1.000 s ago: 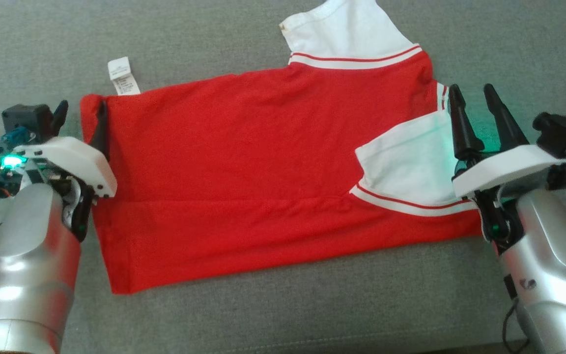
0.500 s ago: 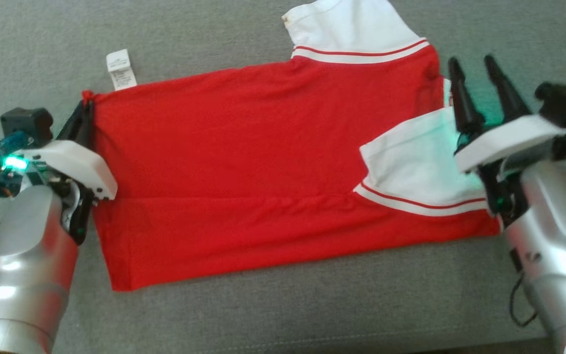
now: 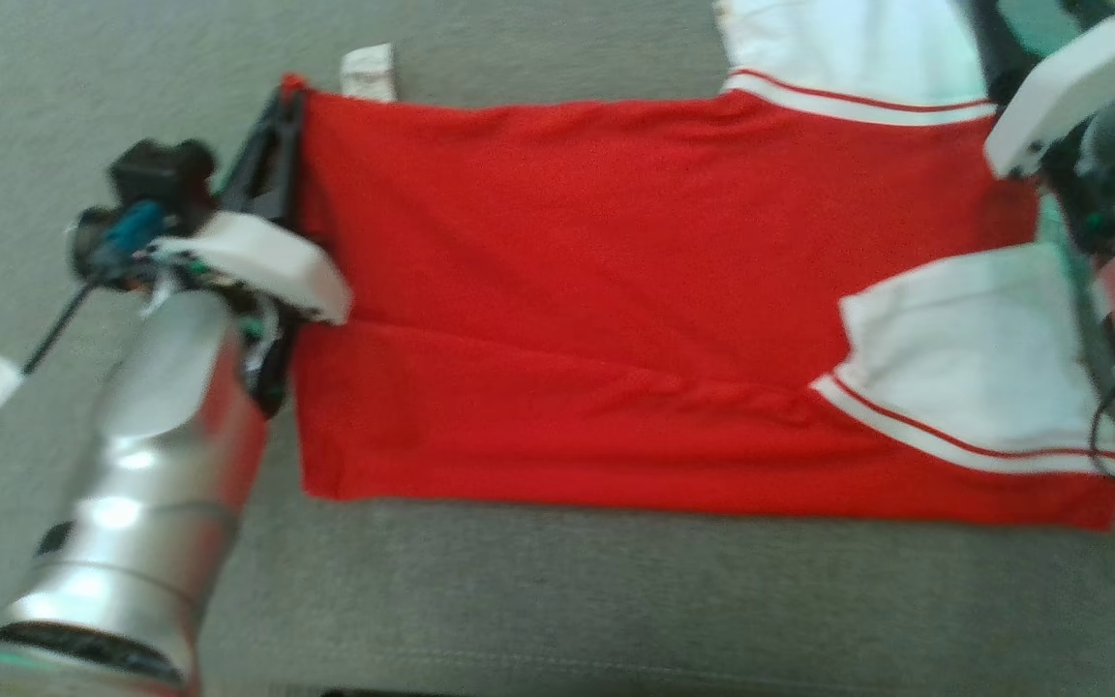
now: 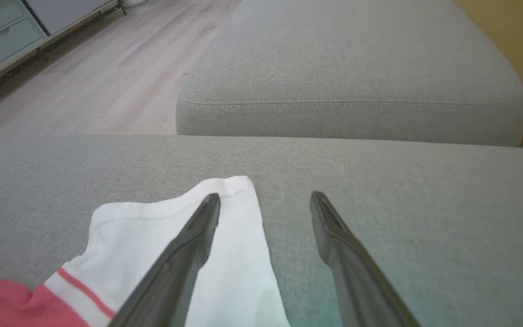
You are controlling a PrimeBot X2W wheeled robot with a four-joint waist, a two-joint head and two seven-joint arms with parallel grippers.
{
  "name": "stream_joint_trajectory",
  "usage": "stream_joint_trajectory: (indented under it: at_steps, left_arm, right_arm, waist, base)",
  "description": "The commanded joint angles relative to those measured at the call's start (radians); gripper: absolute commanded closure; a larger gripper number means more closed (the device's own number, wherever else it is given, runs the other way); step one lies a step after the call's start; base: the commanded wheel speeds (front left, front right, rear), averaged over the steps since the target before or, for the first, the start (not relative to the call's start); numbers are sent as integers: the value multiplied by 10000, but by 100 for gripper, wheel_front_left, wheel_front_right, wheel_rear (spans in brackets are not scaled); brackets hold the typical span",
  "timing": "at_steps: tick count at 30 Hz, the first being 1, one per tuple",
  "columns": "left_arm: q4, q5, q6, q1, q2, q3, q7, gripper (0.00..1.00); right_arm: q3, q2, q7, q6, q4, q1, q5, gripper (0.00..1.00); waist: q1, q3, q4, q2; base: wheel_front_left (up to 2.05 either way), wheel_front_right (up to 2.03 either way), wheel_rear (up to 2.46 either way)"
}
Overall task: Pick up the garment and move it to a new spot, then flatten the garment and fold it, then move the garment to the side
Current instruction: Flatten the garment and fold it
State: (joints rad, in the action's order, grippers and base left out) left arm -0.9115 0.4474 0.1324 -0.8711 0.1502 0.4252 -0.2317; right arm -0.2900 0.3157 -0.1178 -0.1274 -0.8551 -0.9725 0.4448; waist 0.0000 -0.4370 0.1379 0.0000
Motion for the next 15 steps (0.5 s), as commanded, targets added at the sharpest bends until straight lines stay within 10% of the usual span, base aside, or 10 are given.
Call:
stream_joint_trajectory:
  at_steps: [1,12,15]
  left_arm:
    - [265,-37,-20,-454,260,-150,-141,100]
    - [177,176,-18,-730,-463,558,-290,100]
    - [212,265,-18,-761,-506,643,-295,100]
  right_arm:
    - [-60,89,-82,-33,114,-267,-134,0]
    - [-11,176,-702,-33,-1578,-1423,-882,0]
    - [154,256,-585,-33,-1932,-1534,-939,15]
  waist:
    - [0,-319,475,0]
    - [0,-640,1196,0]
    - [0,-664,1276,0]
  base:
    - [0,0,0]
    - [0,0,0]
    - [0,0,0]
